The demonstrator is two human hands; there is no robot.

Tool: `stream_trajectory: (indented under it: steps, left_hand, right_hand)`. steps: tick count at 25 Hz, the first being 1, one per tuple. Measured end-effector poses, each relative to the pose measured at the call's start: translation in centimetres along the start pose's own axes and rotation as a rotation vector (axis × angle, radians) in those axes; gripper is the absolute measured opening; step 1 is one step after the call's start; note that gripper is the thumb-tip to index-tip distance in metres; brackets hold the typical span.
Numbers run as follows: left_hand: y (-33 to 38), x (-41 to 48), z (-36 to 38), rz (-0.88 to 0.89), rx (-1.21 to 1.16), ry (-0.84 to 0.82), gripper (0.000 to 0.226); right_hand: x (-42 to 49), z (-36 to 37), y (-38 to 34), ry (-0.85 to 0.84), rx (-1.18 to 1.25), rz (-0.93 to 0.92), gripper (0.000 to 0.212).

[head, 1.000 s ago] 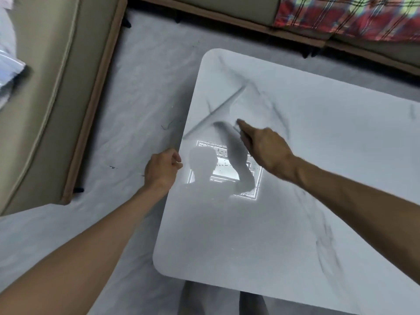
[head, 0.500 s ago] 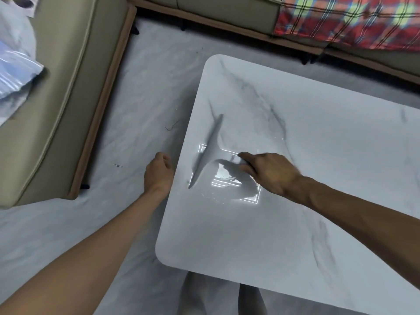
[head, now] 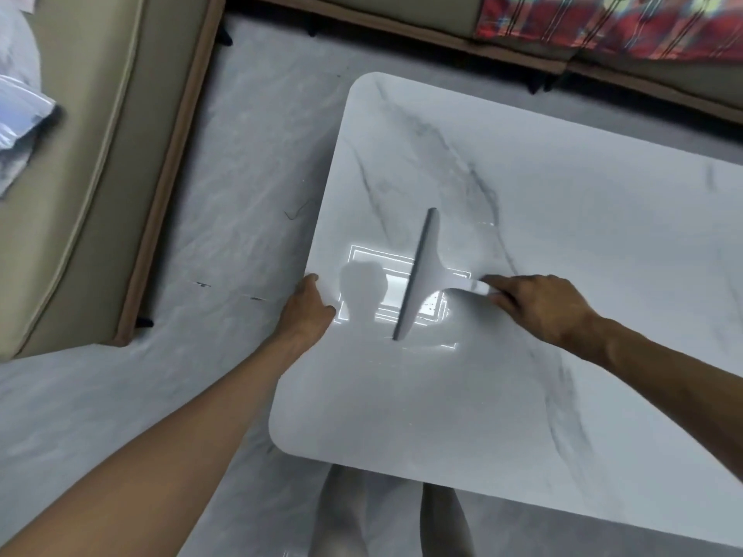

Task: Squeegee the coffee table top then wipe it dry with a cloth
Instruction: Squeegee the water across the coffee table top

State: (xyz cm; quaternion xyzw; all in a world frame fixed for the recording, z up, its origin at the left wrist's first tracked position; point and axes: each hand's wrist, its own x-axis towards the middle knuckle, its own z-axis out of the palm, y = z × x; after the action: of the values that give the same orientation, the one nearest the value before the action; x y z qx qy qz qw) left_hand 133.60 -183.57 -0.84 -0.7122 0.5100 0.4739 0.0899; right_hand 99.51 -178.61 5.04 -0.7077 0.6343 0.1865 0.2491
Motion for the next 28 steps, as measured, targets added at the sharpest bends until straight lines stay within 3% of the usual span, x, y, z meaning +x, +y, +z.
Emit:
stream_trajectory:
  steps: [3,5,8,11,14,18,24,28]
  left_hand:
    - [0.5,-0.1,-0.3,-0.024,-0.041,0.046,0.062]
    - [-0.1,0.0,-1.0,-0.056,-0.161,0.080,0.054]
    - [-1.9,-0.2,-1.8,-0.112,-0.312,0.152,0.047]
    - [-3.7,-1.3,-1.9,-0.175,-0.355,0.202,0.050]
    - [-5.3,-2.4,-1.2,-0.191,-0.282,0.180,0.054]
    - [-5.3,-3.6,0.8,-0.161,-0.241,0.072,0.057]
    - [-3.9,-4.5,1.6,-0.192,-0.171,0.104,0.056]
    - [-5.0,-6.1,1.7,-0.207,-0.254,0.175,0.050]
  right_hand:
    - [-3.4,-0.7,3.3,0.017,-0.061,0.099,0.039]
    - [-3.3,-1.1,2.1,0.034,-0.016,0.036,0.040]
    - [0.2,-0.3,-5.1,-0.017,0.141,-0.178,0.038]
    - [3.2,1.9,-13.6,-0.112,0.135,-0.359,0.036]
    - [3.5,3.6,-17.2,-0.113,0.102,-0.396,0.038]
    - [1.1,4.5,-12.0,-0.095,0.117,-0.331,0.040]
    - [-5.4,1.9,-0.6,-0.062,0.002,-0.086,0.041]
    - [-5.2,2.2,-4.1,-0.050,0.062,-0.170,0.037]
